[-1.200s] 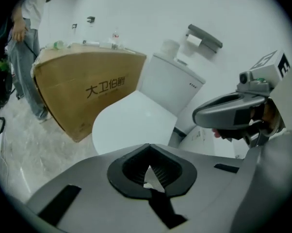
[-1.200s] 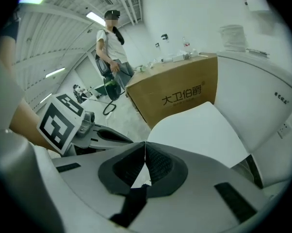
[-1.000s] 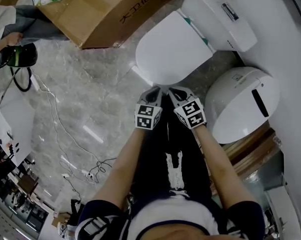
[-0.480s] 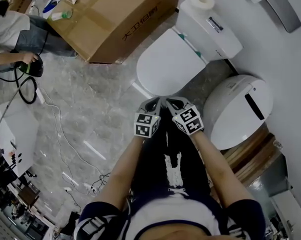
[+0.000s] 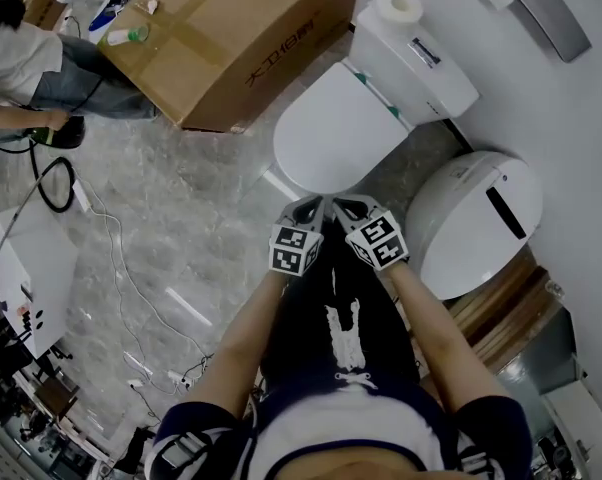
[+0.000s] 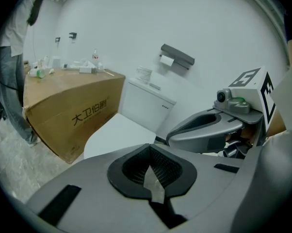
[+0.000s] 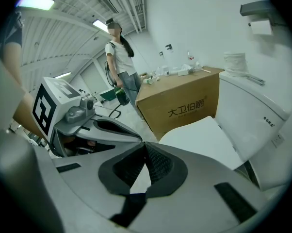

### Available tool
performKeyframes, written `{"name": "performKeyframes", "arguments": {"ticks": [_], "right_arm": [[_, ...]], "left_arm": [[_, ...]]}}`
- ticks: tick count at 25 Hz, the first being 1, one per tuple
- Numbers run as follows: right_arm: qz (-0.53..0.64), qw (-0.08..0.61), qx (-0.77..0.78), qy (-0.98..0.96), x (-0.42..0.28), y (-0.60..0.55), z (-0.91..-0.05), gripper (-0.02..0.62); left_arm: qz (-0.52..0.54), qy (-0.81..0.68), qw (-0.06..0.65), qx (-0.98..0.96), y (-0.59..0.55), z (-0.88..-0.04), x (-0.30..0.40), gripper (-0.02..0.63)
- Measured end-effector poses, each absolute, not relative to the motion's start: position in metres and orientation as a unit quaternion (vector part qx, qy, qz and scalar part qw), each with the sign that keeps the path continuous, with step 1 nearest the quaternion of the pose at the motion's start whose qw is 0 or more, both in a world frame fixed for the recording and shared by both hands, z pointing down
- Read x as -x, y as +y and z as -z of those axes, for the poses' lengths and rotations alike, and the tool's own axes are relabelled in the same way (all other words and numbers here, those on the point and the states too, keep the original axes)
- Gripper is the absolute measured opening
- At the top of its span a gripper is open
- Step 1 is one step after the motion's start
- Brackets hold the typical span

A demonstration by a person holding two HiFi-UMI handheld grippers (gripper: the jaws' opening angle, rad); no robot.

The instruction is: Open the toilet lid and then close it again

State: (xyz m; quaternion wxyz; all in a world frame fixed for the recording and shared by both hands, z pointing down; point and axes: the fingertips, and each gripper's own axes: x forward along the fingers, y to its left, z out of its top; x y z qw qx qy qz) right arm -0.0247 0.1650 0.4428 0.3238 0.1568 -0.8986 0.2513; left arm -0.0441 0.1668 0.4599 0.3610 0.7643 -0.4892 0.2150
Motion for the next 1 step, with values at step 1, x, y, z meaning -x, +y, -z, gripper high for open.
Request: {"name": "performKeyframes", "arguments": {"ticks": [1], "right_arm": [[-0.25, 0.324, -0.157, -0.899, 0.0246, 0.165, -0.442, 0.008]], "left_arm": [[-0.215, -0.488, 0.36, -0.765, 0.1671, -0.4591, 0.0435, 0.006]]}}
